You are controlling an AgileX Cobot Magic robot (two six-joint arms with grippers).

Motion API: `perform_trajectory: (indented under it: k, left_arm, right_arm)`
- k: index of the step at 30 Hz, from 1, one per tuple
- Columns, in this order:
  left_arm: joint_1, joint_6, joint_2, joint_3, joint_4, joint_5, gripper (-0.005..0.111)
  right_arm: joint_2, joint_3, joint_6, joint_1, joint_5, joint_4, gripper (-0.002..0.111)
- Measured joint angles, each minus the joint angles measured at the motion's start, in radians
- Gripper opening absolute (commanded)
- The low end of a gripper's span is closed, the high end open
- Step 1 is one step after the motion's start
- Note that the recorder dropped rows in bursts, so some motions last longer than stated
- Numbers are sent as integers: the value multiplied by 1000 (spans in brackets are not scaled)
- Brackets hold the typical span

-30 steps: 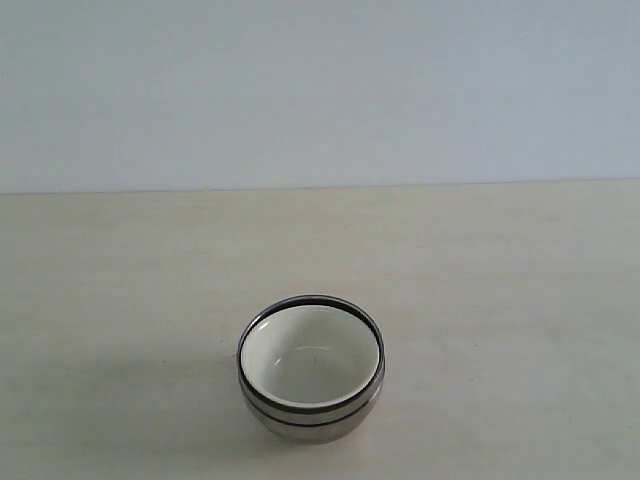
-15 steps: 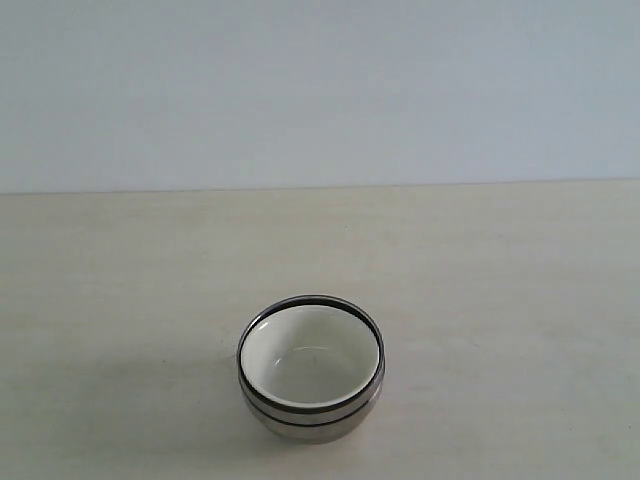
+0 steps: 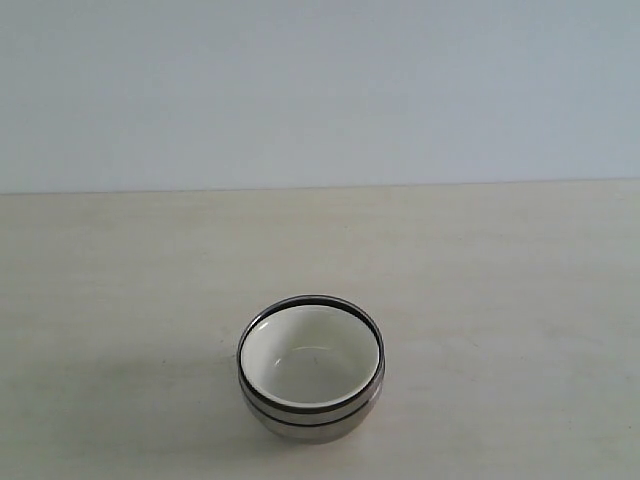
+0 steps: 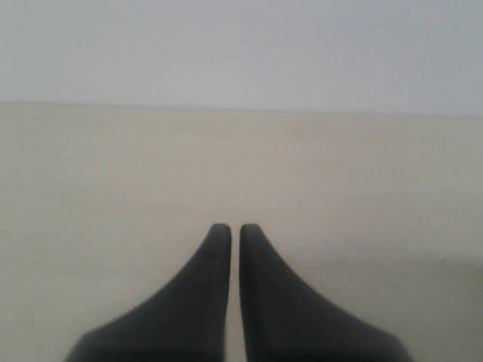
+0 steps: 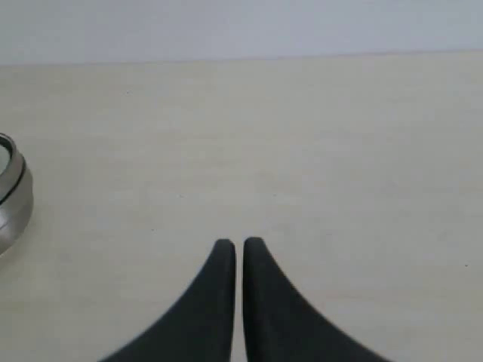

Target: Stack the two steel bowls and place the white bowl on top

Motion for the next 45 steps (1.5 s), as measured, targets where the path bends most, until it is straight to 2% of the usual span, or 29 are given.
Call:
perform_trajectory:
  k: [7,45]
  left_arm:
    - [0,0,0,0,0,0,4]
    - [0,0,0,0,0,0,4]
  right_arm:
    - [0,0,61,0,-4,-79,0]
    - [0,0,69,0,-5,-83,0]
